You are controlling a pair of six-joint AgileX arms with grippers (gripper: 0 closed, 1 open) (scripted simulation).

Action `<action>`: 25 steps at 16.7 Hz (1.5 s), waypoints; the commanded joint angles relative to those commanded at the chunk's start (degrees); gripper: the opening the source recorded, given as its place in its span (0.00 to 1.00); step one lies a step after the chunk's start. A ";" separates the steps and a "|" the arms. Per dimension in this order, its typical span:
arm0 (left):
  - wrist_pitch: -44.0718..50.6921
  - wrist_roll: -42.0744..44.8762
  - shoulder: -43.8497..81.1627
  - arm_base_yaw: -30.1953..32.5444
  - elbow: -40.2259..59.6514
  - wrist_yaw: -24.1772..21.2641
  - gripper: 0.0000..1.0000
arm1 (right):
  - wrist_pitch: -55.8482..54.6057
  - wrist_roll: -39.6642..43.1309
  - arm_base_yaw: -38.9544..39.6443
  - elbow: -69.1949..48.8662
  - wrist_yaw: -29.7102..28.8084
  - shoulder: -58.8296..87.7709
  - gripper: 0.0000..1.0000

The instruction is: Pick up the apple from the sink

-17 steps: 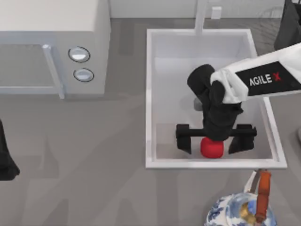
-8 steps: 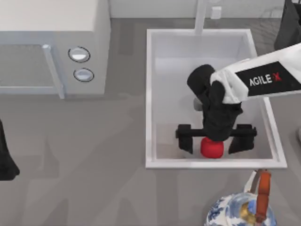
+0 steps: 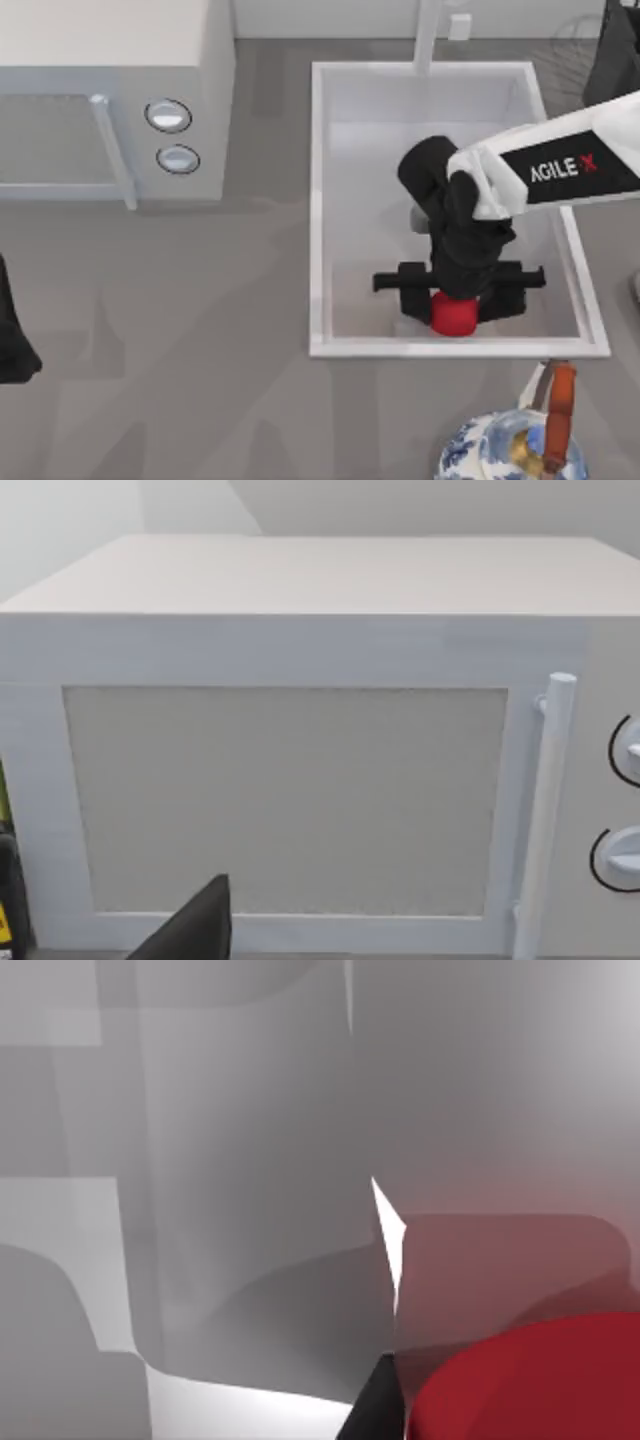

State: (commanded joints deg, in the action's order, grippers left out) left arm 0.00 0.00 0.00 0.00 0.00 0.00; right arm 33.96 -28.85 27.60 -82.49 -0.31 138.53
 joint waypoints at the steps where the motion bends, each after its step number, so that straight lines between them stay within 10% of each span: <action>1: 0.00 0.00 0.00 0.00 0.00 0.00 1.00 | 0.00 0.00 0.00 0.00 0.00 0.00 0.00; 12: 0.00 0.00 0.00 0.00 0.00 0.00 1.00 | 6.18 0.63 -0.03 -4.73 -1.32 -4.45 0.00; 25: 0.00 0.00 0.00 0.00 0.00 0.00 1.00 | 52.12 1.11 -0.38 -38.30 -1.19 -15.87 0.00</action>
State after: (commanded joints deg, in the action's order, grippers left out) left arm 0.00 0.00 0.00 0.00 0.00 0.00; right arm 86.08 -27.75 27.22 -120.79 -1.50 122.66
